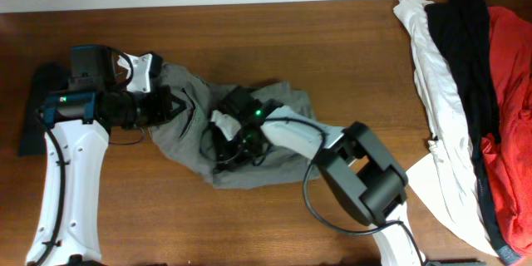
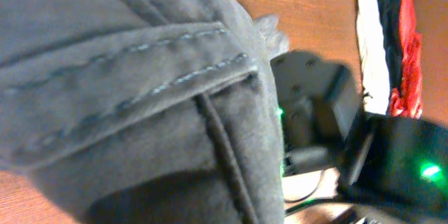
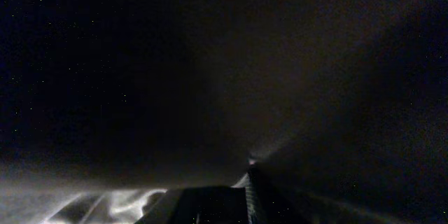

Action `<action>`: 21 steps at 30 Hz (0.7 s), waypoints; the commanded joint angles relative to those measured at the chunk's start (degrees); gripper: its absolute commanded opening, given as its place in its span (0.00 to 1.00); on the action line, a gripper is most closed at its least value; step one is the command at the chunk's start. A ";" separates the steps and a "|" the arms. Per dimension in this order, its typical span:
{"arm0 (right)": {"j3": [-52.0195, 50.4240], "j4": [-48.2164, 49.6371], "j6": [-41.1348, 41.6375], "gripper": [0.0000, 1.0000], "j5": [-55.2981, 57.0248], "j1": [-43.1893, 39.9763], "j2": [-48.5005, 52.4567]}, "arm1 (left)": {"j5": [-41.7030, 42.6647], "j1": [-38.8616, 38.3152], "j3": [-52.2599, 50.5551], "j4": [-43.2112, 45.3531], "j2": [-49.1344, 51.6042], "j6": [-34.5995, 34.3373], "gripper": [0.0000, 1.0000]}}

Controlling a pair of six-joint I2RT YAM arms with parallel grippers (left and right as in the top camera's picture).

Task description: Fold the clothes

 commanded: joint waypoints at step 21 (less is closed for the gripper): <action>-4.81 -21.64 -3.23 0.34 23.45 -26.47 -15.13 | -5.33 -9.11 1.86 3.10 -1.77 0.17 0.00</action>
